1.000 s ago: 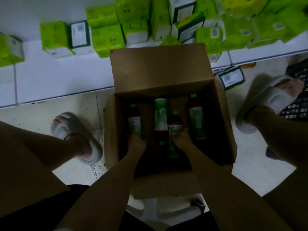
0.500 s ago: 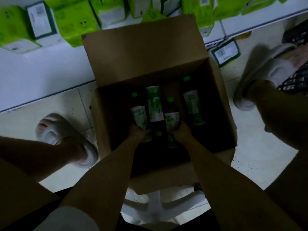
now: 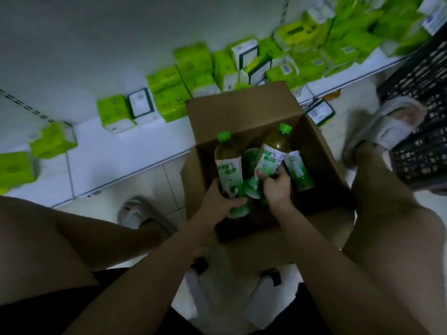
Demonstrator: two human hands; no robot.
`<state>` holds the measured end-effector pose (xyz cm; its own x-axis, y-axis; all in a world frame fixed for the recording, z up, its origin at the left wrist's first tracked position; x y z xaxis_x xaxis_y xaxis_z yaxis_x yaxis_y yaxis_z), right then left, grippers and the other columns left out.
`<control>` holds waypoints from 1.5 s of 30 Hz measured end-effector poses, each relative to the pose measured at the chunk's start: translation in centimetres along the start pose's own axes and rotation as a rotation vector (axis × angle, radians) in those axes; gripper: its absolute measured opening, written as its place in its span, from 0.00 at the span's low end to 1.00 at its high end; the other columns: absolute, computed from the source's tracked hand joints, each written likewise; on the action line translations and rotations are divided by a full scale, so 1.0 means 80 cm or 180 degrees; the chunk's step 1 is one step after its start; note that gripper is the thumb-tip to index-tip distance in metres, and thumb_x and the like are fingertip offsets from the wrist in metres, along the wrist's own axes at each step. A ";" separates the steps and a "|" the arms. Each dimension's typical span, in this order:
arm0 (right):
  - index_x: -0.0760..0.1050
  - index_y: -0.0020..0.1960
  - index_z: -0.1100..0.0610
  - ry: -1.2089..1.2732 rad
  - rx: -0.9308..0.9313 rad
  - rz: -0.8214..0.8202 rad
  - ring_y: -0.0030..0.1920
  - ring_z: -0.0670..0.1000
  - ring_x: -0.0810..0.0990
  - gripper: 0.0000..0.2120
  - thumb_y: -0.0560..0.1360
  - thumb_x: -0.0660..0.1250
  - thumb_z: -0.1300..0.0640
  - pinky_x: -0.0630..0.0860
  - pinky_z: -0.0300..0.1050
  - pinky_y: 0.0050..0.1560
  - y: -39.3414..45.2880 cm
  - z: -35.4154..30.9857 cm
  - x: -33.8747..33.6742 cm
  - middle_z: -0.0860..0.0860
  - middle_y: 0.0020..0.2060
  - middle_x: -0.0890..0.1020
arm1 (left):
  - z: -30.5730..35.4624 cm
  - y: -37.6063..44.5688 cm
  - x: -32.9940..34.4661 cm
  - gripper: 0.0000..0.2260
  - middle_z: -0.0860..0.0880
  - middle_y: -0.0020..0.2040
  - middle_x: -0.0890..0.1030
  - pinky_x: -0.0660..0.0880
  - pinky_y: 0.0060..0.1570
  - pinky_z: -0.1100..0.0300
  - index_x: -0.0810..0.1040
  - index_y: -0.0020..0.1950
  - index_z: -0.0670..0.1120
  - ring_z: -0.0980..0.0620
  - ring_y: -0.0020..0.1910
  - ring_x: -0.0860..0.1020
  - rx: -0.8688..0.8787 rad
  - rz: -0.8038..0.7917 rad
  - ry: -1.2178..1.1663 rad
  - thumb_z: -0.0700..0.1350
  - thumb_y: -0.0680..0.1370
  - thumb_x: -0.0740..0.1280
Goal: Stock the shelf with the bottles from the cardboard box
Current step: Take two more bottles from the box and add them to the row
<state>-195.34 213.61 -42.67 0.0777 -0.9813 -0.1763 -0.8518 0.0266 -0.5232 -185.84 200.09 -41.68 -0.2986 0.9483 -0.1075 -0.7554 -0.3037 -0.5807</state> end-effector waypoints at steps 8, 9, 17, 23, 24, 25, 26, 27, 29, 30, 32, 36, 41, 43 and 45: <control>0.78 0.59 0.58 0.0052 -0.1407 -0.0517 0.47 0.42 0.84 0.15 0.73 0.72 0.61 0.80 0.34 0.44 -0.106 -0.164 0.001 0.45 0.46 0.85 | 0.141 -0.068 -0.110 0.30 0.54 0.53 0.81 0.79 0.43 0.66 0.71 0.63 0.47 0.55 0.54 0.81 0.1307 0.0358 -0.0037 0.39 0.65 0.79; 0.78 0.58 0.57 0.0059 -0.1573 -0.0554 0.44 0.38 0.84 0.14 0.73 0.72 0.61 0.78 0.30 0.41 -0.121 -0.189 0.006 0.43 0.45 0.84 | 0.163 -0.080 -0.125 0.29 0.53 0.52 0.82 0.79 0.41 0.68 0.71 0.63 0.47 0.56 0.51 0.82 0.1475 0.0429 -0.0075 0.38 0.65 0.79; 0.78 0.56 0.54 0.0307 -0.2676 -0.1137 0.42 0.36 0.83 0.15 0.72 0.71 0.66 0.80 0.31 0.42 -0.247 -0.374 0.059 0.44 0.46 0.84 | 0.324 -0.207 -0.241 0.22 0.62 0.47 0.85 0.76 0.40 0.73 0.75 0.55 0.55 0.64 0.46 0.82 0.2720 0.0786 -0.0169 0.39 0.67 0.78; 0.76 0.57 0.53 0.0416 -0.3265 -0.1512 0.41 0.35 0.82 0.14 0.73 0.70 0.63 0.78 0.28 0.39 -0.332 -0.484 0.101 0.43 0.47 0.82 | 0.420 -0.286 -0.330 0.24 0.67 0.49 0.82 0.74 0.40 0.77 0.74 0.56 0.60 0.69 0.49 0.79 0.3332 0.1397 0.0234 0.46 0.66 0.79; 0.76 0.57 0.53 0.0410 -0.3309 -0.1555 0.42 0.38 0.83 0.14 0.74 0.71 0.62 0.79 0.31 0.41 -0.342 -0.499 0.110 0.45 0.48 0.82 | 0.433 -0.293 -0.345 0.24 0.68 0.49 0.82 0.73 0.40 0.78 0.74 0.57 0.59 0.71 0.49 0.78 0.3377 0.1507 0.0299 0.47 0.65 0.79; 0.75 0.58 0.52 0.0412 -0.3336 -0.1610 0.43 0.41 0.84 0.14 0.74 0.71 0.62 0.80 0.33 0.42 -0.351 -0.513 0.120 0.46 0.49 0.82 | 0.446 -0.297 -0.359 0.25 0.68 0.49 0.81 0.72 0.39 0.80 0.74 0.58 0.59 0.73 0.48 0.77 0.3397 0.1609 0.0357 0.48 0.65 0.79; 0.75 0.58 0.52 0.0404 -0.3363 -0.1645 0.44 0.44 0.84 0.14 0.74 0.71 0.61 0.80 0.35 0.43 -0.357 -0.525 0.130 0.47 0.50 0.82 | 0.457 -0.299 -0.372 0.27 0.67 0.49 0.80 0.71 0.38 0.81 0.73 0.60 0.58 0.76 0.47 0.76 0.3402 0.1691 0.0401 0.49 0.65 0.79; 0.75 0.59 0.52 0.0382 -0.3389 -0.1648 0.46 0.46 0.84 0.15 0.73 0.71 0.60 0.81 0.39 0.46 -0.361 -0.536 0.142 0.48 0.51 0.82 | 0.466 -0.299 -0.384 0.28 0.67 0.50 0.79 0.71 0.37 0.82 0.72 0.61 0.57 0.77 0.46 0.75 0.3396 0.1747 0.0422 0.49 0.65 0.79; 0.75 0.59 0.51 0.0308 -0.3441 -0.1614 0.50 0.49 0.84 0.16 0.73 0.71 0.59 0.81 0.47 0.54 -0.361 -0.555 0.165 0.48 0.52 0.82 | 0.480 -0.291 -0.403 0.29 0.67 0.51 0.77 0.71 0.36 0.81 0.71 0.63 0.56 0.79 0.44 0.74 0.3328 0.1844 0.0441 0.48 0.66 0.79; 0.76 0.60 0.51 0.0256 -0.3448 -0.1601 0.52 0.50 0.83 0.16 0.73 0.71 0.58 0.80 0.50 0.57 -0.357 -0.562 0.178 0.48 0.53 0.82 | 0.485 -0.285 -0.411 0.29 0.67 0.50 0.76 0.71 0.35 0.80 0.71 0.63 0.55 0.79 0.43 0.74 0.3278 0.1902 0.0457 0.47 0.66 0.79; 0.75 0.62 0.52 0.0148 -0.3402 -0.1566 0.56 0.51 0.81 0.18 0.73 0.71 0.57 0.78 0.53 0.60 -0.344 -0.571 0.207 0.48 0.54 0.82 | 0.488 -0.267 -0.426 0.29 0.66 0.50 0.77 0.71 0.38 0.78 0.71 0.63 0.53 0.75 0.44 0.76 0.3190 0.1988 0.0441 0.46 0.66 0.79; 0.71 0.68 0.52 -0.0107 -0.3295 -0.1574 0.62 0.53 0.77 0.23 0.74 0.70 0.54 0.74 0.55 0.65 -0.309 -0.577 0.263 0.50 0.61 0.79 | 0.485 -0.215 -0.449 0.30 0.55 0.57 0.80 0.75 0.53 0.63 0.71 0.66 0.51 0.60 0.53 0.78 0.3020 0.2016 0.0240 0.46 0.67 0.79; 0.62 0.75 0.50 -0.0185 -0.3216 -0.1813 0.67 0.50 0.72 0.30 0.75 0.69 0.51 0.71 0.50 0.68 -0.270 -0.595 0.316 0.48 0.69 0.72 | 0.501 -0.167 -0.471 0.27 0.56 0.54 0.80 0.74 0.55 0.60 0.68 0.62 0.52 0.60 0.52 0.78 0.2882 0.2239 -0.0084 0.46 0.68 0.78; 0.62 0.75 0.49 -0.0149 -0.3200 -0.1877 0.67 0.50 0.72 0.31 0.75 0.69 0.51 0.71 0.47 0.67 -0.258 -0.605 0.334 0.48 0.69 0.72 | 0.512 -0.153 -0.476 0.26 0.54 0.57 0.80 0.73 0.53 0.62 0.68 0.62 0.51 0.57 0.54 0.79 0.2869 0.2348 -0.0001 0.46 0.69 0.77; 0.62 0.75 0.49 -0.0084 -0.3235 -0.1868 0.66 0.49 0.72 0.31 0.75 0.69 0.51 0.71 0.46 0.65 -0.247 -0.612 0.354 0.47 0.67 0.73 | 0.520 -0.140 -0.477 0.27 0.51 0.61 0.78 0.73 0.60 0.56 0.69 0.65 0.48 0.52 0.60 0.77 0.2865 0.2538 0.0214 0.47 0.70 0.76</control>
<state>-201.63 175.99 3.50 0.5965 -0.7879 -0.1530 -0.7030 -0.6049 0.3741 -190.26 163.50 2.50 -0.8560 0.4593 -0.2374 -0.5164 -0.7367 0.4367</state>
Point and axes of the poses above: each hand's wrist, its own y-axis towards the middle knuckle, its own x-axis out of the palm, z = x × y, the point moved 1 cm from there along y, towards the middle knuckle
